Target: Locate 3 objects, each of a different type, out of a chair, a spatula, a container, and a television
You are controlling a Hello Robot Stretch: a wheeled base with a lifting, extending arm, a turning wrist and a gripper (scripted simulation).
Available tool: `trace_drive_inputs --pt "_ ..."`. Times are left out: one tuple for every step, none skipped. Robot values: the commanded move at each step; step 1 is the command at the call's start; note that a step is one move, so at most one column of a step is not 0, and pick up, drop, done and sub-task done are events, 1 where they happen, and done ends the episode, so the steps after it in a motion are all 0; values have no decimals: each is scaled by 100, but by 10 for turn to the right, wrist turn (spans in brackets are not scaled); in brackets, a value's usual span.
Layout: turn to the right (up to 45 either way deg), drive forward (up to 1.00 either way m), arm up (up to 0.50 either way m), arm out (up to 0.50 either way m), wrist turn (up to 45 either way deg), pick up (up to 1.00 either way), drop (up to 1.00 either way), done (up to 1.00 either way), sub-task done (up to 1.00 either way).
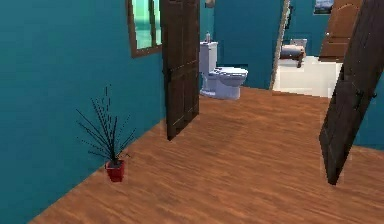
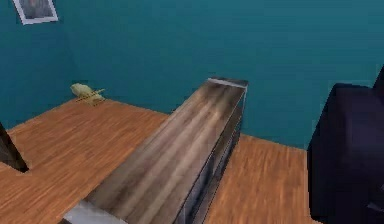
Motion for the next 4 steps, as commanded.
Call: trace_drive_inputs --pt "0 30 0 0 0 0 0 0 0" --pt "-450 0 0 0 0 0 0 0 0" --pt "-90 0 0 0 0 0 0 0 0" --pt "0 90 0 0 0 0 0 0 0"
